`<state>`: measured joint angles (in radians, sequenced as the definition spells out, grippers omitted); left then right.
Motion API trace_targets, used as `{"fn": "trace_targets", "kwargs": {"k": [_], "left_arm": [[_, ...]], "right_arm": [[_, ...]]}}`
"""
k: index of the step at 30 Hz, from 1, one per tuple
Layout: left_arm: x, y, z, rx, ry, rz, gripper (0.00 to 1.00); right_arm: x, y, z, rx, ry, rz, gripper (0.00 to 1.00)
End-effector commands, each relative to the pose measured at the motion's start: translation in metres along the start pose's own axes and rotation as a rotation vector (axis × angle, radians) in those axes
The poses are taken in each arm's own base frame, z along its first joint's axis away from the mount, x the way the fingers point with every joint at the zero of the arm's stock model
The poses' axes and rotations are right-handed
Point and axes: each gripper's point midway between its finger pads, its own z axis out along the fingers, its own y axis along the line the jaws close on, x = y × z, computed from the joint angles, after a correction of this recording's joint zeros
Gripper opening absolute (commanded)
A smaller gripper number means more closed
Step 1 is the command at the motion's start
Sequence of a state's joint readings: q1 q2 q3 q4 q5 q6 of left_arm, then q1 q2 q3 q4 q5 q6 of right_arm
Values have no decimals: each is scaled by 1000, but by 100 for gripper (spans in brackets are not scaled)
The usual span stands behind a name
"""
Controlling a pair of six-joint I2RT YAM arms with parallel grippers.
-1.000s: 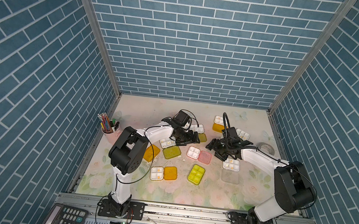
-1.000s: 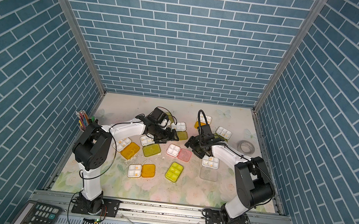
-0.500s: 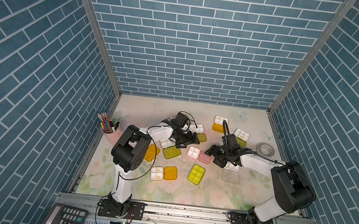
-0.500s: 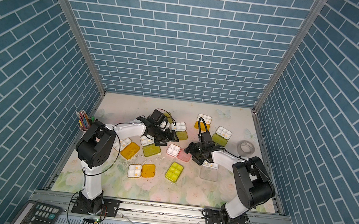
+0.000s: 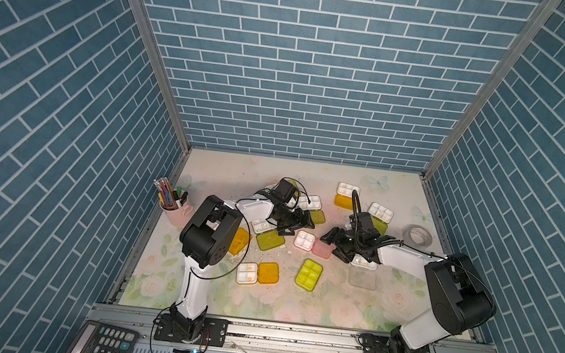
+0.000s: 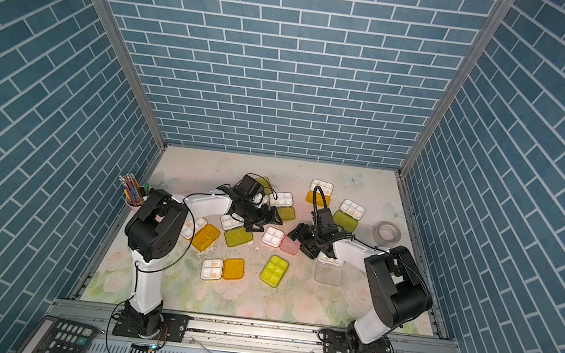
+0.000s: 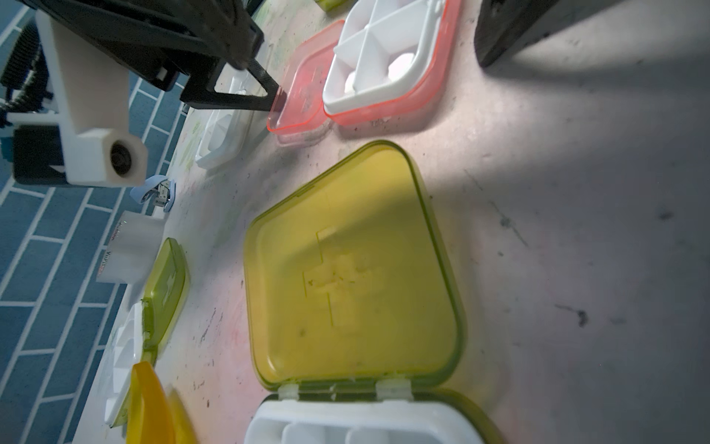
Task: Close pillboxes
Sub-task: Close the lid on the pillbox.
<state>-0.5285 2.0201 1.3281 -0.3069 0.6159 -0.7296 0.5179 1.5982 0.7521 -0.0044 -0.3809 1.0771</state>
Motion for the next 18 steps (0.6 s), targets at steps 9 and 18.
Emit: {"fn": "trace_targets", "kwargs": {"k": [9,18], "left_arm": [[6,15,10,-23,30,-30,92],[9,16,13,-25,37,-32,92]], "right_arm": [[11,3,7,-56,59,13,72],[7,27,-3,-149,43,-4,72]]}}
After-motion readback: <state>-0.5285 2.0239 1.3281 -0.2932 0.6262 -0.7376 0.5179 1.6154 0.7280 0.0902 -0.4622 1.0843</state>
